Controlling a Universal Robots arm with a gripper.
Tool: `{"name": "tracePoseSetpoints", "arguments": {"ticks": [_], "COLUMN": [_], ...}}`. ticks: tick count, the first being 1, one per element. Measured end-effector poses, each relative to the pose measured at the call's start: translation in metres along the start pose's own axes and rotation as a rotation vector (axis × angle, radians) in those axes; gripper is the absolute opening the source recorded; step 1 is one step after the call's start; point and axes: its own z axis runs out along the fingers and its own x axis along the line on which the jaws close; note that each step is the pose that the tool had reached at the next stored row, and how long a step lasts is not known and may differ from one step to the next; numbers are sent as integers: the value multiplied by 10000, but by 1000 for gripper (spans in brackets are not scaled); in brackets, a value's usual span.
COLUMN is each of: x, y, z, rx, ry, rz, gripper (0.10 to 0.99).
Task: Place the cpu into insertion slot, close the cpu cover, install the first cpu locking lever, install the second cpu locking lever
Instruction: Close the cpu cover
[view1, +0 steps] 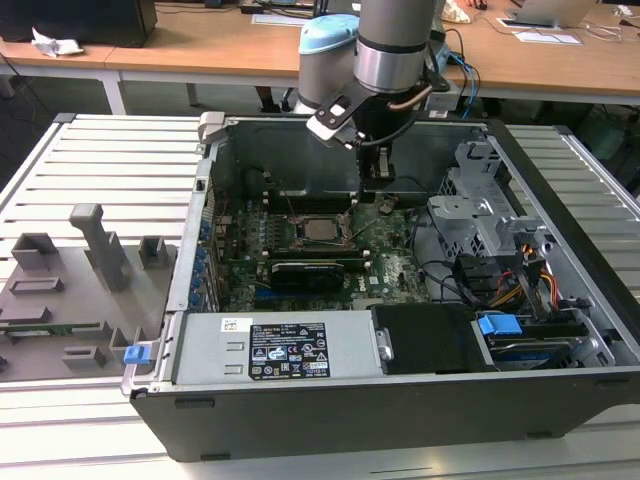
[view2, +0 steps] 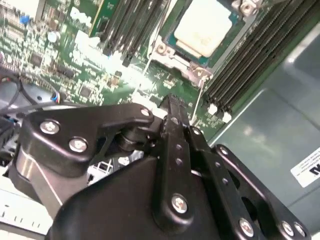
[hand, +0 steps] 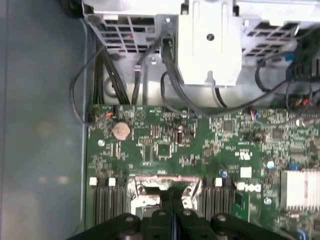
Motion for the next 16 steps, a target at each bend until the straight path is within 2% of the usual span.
{"name": "tracePoseSetpoints", "arguments": {"ticks": [6,11,13,16], "x": [23,26,23,22], "y": [154,227,314,335], "z": [8,14,40,125], "rx": [21,23,31,44], "ry": [-20,-34,-34,-33], "rz": [-83,-85,-85,-82], "gripper": [106,106,106,106]}}
